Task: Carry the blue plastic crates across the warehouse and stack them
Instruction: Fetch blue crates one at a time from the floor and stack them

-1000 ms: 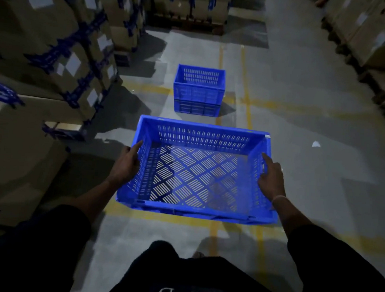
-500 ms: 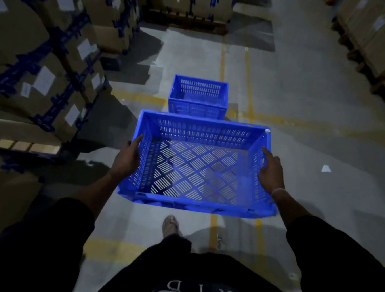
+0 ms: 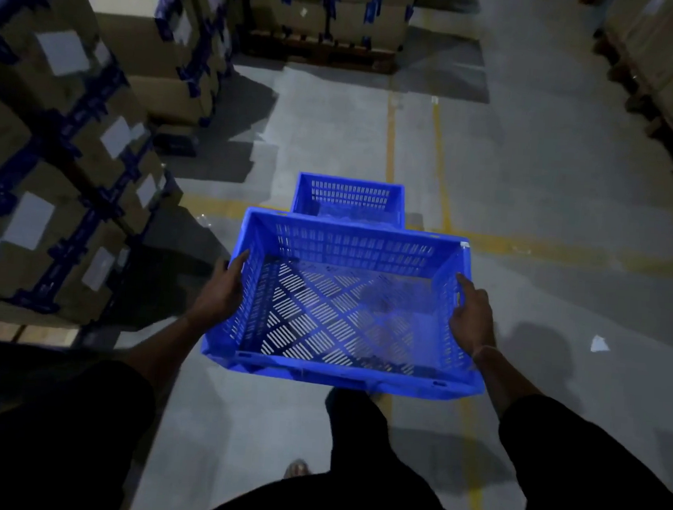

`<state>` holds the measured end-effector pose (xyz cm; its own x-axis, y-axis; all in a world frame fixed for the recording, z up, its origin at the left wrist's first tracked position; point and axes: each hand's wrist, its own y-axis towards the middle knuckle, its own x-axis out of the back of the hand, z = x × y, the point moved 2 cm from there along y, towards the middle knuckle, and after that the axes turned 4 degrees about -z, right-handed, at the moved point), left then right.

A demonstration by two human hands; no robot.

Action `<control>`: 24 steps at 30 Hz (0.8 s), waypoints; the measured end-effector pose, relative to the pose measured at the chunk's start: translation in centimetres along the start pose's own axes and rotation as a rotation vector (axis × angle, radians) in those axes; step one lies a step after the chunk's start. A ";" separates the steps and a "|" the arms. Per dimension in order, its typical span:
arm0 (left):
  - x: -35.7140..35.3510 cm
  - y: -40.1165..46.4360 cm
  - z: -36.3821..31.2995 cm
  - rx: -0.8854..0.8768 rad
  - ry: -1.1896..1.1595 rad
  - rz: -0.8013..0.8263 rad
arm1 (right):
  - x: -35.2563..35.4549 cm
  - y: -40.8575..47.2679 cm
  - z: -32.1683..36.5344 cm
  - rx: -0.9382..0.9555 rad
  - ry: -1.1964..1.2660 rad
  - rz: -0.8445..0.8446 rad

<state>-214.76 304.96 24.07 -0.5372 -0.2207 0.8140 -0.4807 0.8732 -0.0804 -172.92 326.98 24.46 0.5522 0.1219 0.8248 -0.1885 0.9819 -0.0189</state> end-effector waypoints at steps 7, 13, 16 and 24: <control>-1.8 15.0 -1.0 0.046 0.005 0.095 | -3.9 15.6 1.2 -0.018 0.062 0.069; -3.8 26.7 -1.5 0.075 0.014 0.084 | -7.0 27.4 2.1 -0.017 0.044 0.142; -5.4 32.3 -0.4 0.085 0.034 0.093 | -9.2 32.6 2.5 -0.053 0.041 0.138; -10.2 47.6 5.5 0.110 -0.024 0.151 | -18.3 46.0 2.8 -0.149 0.024 0.134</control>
<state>-235.97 346.39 8.78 -0.6252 -0.1022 0.7738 -0.4656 0.8445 -0.2647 -193.97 369.48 10.14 0.5496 0.2549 0.7956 -0.1406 0.9670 -0.2127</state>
